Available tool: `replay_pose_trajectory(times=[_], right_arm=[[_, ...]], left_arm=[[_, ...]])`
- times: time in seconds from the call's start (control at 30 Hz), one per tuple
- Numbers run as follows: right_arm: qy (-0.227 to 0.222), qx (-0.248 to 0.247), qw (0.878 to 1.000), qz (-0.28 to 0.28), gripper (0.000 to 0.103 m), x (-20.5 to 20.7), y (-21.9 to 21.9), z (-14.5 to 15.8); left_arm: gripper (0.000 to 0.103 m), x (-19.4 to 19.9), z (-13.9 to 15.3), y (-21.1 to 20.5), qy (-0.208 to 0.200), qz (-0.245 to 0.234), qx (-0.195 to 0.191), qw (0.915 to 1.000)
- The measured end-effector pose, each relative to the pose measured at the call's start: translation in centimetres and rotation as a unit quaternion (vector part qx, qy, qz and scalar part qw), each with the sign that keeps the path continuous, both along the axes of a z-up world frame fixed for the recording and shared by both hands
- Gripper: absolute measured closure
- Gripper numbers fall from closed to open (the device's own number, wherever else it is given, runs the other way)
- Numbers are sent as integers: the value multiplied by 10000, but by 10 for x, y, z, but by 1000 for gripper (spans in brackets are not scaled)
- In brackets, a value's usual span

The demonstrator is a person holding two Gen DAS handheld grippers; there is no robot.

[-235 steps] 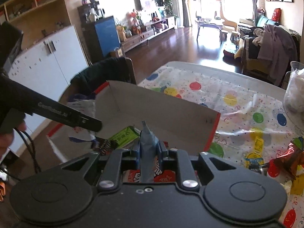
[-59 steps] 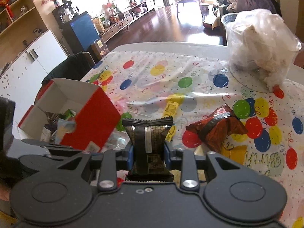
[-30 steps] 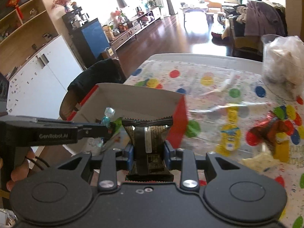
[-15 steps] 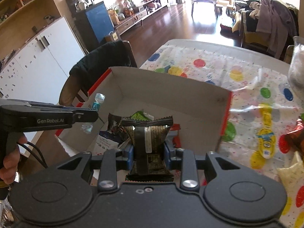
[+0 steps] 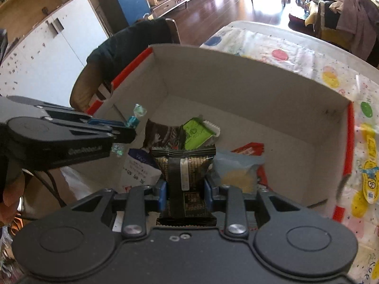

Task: Organize snacks
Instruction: 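Carry the teal candy into the shoebox with the left tool while the right tool carries the chocolate there, then open both tools to drop the candy and chocolate into the shoebox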

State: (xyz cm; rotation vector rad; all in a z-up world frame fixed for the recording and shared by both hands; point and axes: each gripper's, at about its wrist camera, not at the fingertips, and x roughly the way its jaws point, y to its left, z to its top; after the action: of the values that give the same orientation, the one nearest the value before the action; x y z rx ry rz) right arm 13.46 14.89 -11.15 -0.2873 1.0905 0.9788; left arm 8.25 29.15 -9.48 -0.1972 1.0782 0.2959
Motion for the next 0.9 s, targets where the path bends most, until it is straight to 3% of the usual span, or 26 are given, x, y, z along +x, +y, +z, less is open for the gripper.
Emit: replay_pose_trajectory(times=[0.43,0.63,0.9], right_arm=[[81,-206,9997,40,72,-4,7,-11],[92,-184,9998,54,66,-8,5,-9],[75,40,10000,39,63,-15,-5,6]], left_arm=[[91,5,-3,-17,147,-358,523,9979],[91,0,-2,-25,150,-491,589,9969],[91,-9,-1,-21,141,-357,336,9987]])
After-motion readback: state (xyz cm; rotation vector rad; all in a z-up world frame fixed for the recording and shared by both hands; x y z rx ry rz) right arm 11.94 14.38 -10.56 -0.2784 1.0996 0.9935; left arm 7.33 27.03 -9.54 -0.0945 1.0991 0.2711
